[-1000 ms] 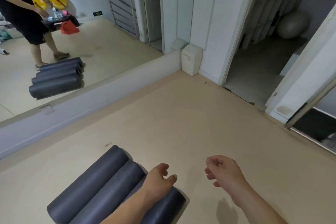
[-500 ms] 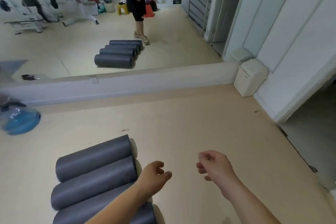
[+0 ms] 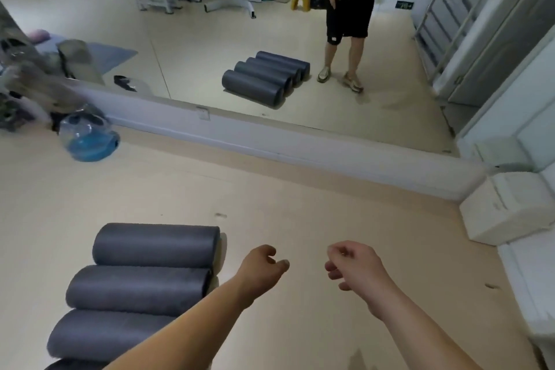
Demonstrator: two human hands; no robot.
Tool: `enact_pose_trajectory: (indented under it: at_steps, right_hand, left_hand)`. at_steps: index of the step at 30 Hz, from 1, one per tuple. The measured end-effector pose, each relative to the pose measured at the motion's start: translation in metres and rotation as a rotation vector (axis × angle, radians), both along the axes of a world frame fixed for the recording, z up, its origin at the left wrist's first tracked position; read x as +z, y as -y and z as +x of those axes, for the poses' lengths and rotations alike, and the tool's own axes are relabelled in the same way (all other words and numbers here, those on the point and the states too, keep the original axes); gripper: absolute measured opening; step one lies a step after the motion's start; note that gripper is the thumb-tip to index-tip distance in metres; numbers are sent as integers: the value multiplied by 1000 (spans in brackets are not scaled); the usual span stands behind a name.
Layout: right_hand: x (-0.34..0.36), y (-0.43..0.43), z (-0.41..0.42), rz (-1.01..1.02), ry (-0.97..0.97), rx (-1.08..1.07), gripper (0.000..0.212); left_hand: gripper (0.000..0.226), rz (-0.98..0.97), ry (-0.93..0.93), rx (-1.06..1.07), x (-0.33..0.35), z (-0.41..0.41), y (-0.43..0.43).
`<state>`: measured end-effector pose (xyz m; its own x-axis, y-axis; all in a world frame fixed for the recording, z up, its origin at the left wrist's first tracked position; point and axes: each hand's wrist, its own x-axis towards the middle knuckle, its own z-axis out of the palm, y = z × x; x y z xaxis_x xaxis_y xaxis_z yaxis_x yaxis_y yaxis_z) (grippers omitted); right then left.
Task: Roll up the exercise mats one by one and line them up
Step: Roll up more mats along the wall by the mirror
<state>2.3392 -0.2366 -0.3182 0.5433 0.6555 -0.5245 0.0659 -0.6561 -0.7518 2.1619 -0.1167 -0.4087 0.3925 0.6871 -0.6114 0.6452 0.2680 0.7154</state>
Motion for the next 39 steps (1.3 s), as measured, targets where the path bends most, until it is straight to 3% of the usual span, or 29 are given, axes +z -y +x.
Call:
enact_pose_trajectory:
  at_steps: [9, 17, 21, 24, 28, 31, 34, 39]
  right_hand:
    - [-88, -139, 131, -12, 102, 500, 19]
    - [-150, -255, 106, -104, 71, 729, 18]
    - [-221, -322, 71, -75, 259, 959, 11]
    - [-289, -356, 58, -95, 265, 1014, 10]
    - [-414, -398, 57, -106, 268, 1047, 12]
    - [-526, -415, 58, -104, 375, 1215, 10]
    - [-628, -426, 49, -81, 410, 1303, 11]
    - [-755, -455, 13, 62, 206, 1128, 11]
  left_hand:
    - [70, -57, 33, 373, -56, 103, -63]
    - [70, -81, -16, 541, -114, 65, -127]
    - [74, -96, -74, 557, -199, 20, -190]
    - [73, -96, -179, 537, -271, -5, -224]
    - [55, -63, -307, 462, -389, -24, -267]
    - [38, 17, -416, 419, -487, -36, -294]
    - [47, 114, -524, 465, -584, -54, -321]
    - [70, 264, -614, 640, -687, -96, -363]
